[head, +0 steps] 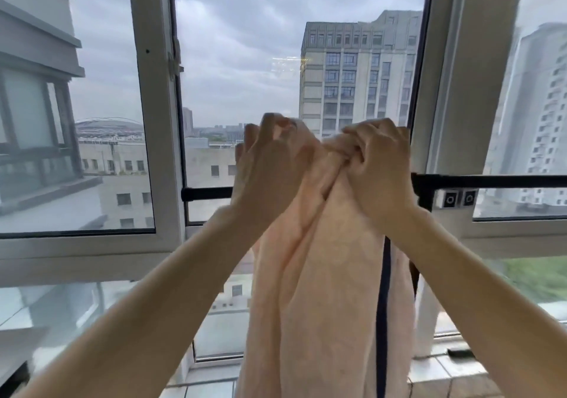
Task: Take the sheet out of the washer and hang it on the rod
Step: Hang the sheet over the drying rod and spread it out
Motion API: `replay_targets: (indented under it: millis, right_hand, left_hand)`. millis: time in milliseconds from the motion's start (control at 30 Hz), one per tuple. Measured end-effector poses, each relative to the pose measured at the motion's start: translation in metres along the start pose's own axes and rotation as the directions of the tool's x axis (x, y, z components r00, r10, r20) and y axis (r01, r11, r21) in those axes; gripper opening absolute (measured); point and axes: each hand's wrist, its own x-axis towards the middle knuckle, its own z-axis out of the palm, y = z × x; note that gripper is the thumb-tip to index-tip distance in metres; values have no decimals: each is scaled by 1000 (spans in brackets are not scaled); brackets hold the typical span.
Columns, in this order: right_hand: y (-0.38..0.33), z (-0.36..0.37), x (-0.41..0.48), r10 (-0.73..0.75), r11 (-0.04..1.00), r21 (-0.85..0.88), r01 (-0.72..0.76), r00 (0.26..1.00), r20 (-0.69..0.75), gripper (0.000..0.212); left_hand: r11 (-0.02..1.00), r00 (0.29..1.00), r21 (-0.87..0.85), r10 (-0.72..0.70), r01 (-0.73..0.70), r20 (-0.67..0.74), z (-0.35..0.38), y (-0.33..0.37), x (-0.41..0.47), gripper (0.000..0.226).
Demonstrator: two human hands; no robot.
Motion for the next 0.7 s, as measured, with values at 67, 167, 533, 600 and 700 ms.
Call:
replay_targets:
  millis: [67, 167, 533, 600, 700]
  right_hand:
    - [22, 0, 5, 38, 986, -165, -15, 990, 135, 26]
    - [36, -5, -15, 51, 976, -215, 28, 933, 356, 27]
    - [46, 0, -39, -41, 959, -263, 107, 968, 247, 47]
    - [44, 5, -45, -56, 954, -277, 113, 977, 205, 51]
    - [38, 12, -56, -27, 937, -340, 83, 985, 168, 62]
  left_hand:
    - [998, 978, -22, 62, -58, 198, 9, 4, 10, 36]
    - [990, 937, 105, 51, -93, 346, 33, 7, -5, 43]
    - [982, 987, 174, -100, 77, 127, 23, -2, 4, 33]
    - [999, 943, -1, -35, 37, 331, 28, -12, 11, 18]
    - [986, 809, -168, 86, 17, 582, 32, -22, 22, 35]
